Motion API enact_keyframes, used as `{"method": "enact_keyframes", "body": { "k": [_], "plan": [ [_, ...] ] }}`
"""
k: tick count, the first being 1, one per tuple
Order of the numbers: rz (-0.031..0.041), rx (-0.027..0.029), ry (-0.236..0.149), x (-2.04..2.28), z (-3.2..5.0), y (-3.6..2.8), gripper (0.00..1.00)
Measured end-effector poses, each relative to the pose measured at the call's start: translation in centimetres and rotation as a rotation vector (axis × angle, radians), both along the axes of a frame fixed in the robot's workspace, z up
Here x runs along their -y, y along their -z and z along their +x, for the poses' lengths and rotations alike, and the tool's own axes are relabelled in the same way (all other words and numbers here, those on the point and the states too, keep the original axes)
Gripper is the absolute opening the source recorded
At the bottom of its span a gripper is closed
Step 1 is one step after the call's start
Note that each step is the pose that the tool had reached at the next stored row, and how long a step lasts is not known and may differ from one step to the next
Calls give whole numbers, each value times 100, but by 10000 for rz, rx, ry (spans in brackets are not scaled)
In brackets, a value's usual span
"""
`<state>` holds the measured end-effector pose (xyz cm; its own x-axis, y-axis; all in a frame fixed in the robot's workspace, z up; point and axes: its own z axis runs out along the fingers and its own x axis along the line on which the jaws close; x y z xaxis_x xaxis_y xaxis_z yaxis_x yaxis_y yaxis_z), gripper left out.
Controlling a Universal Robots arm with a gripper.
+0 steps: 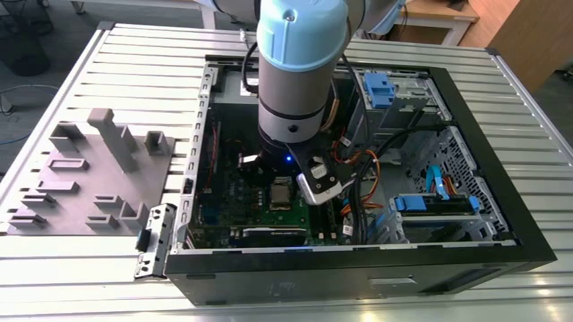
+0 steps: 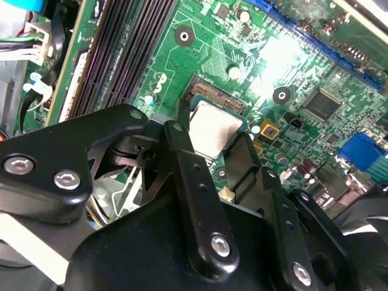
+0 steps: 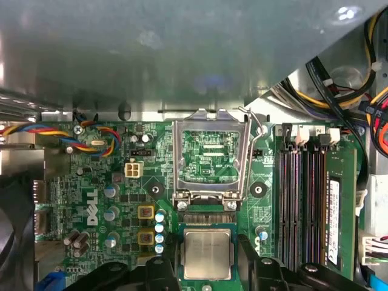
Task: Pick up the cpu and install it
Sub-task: 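Place the cpu into insertion slot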
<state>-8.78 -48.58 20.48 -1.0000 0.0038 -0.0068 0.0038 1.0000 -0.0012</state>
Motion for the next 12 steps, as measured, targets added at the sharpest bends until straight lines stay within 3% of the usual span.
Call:
{"method": "enact_keyframes", "body": {
  "k": [12],
  "plan": [
    [-1, 0, 56, 5, 4, 4, 47]
  ]
}}
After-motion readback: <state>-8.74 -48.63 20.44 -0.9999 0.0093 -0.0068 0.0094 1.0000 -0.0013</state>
